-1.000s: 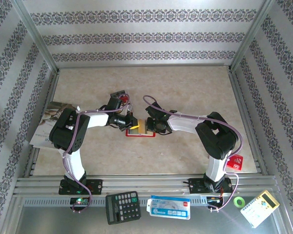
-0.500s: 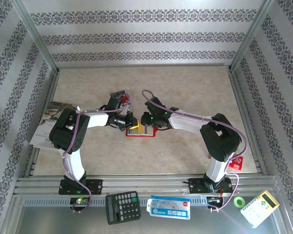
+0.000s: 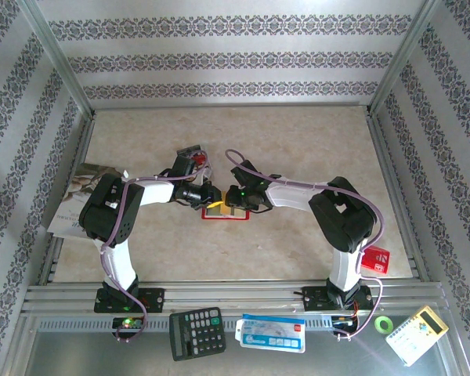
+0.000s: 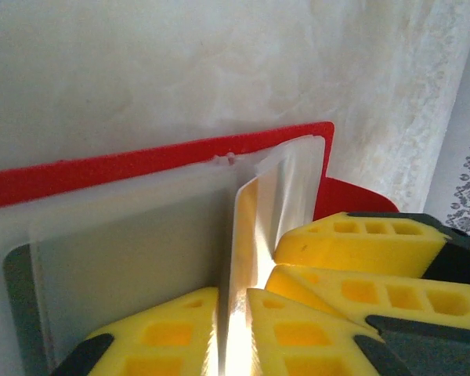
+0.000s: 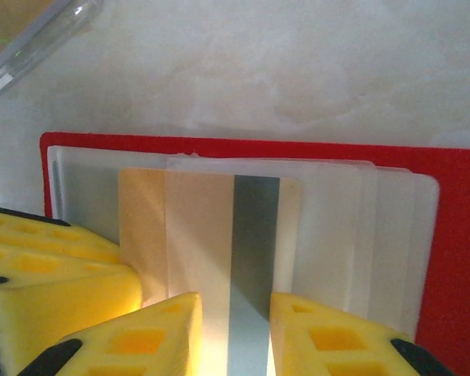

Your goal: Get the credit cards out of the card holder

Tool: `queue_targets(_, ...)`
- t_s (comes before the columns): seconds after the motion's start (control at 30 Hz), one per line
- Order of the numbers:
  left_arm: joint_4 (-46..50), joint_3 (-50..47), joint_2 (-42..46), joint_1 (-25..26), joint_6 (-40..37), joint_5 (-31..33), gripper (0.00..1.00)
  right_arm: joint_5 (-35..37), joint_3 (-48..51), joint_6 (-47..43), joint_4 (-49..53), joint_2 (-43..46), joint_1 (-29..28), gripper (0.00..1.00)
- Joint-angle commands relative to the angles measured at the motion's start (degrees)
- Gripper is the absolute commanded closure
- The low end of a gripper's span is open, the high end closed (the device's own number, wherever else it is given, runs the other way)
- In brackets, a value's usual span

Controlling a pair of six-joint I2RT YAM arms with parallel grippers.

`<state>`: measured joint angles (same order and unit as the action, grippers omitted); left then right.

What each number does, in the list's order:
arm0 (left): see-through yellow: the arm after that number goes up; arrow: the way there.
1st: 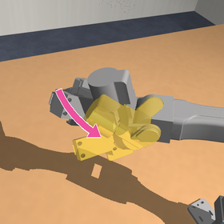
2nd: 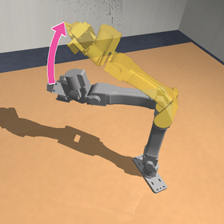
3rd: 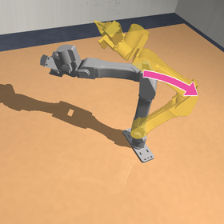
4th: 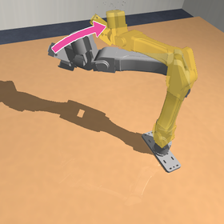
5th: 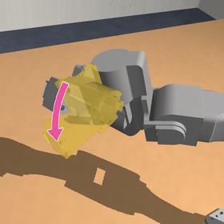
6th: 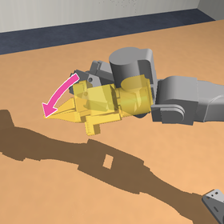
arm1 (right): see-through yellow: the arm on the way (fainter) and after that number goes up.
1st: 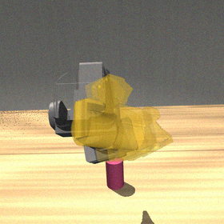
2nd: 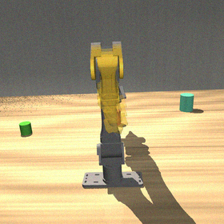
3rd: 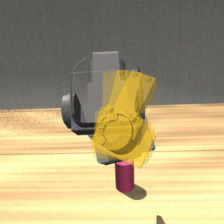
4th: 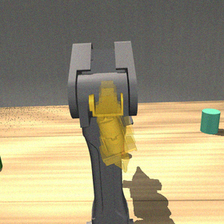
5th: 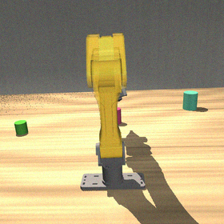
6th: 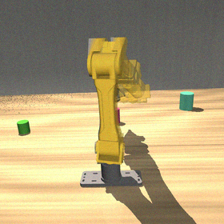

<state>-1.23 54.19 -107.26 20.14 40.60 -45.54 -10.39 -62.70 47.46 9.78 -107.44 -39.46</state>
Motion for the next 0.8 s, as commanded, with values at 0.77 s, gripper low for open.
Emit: queue_targets(0.77, 15.67, 2.38, 15.7, -5.51, -9.99, 10.34, 1.0, -1.71, 10.18, 2.0, -13.13, 8.98, 3.29, 0.7)
